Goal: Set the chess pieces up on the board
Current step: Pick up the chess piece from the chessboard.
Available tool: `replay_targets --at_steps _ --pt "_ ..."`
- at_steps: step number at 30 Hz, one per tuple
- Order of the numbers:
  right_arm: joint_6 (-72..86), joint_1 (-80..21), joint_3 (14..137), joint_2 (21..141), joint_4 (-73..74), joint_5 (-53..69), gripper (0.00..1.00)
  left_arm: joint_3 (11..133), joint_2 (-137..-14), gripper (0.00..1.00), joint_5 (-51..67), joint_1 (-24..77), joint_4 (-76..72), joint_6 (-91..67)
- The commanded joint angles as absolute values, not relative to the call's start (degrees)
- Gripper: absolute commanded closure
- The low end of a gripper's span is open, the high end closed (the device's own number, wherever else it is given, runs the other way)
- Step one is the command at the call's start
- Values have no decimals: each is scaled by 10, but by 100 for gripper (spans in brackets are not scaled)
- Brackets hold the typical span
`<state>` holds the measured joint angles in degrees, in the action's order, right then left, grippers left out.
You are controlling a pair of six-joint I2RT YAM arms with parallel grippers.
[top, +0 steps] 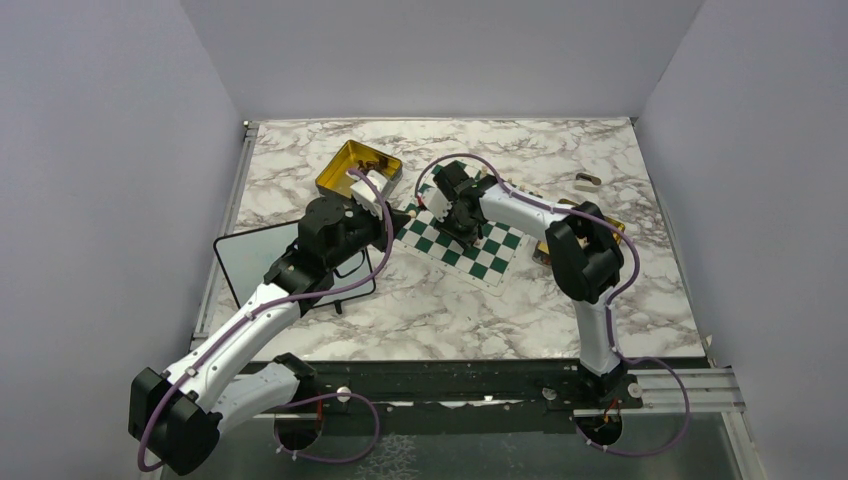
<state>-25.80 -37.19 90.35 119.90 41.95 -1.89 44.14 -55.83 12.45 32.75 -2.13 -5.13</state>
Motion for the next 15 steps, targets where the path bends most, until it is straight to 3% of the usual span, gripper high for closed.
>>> replay_targets --at_steps 1,15 --pt "-268 -376 894 1173 443 -21 65 439 -551 100 121 330 -35 -52" --pt "-287 -377 882 1174 441 -20 65 439 -547 100 122 330 -34 -51"
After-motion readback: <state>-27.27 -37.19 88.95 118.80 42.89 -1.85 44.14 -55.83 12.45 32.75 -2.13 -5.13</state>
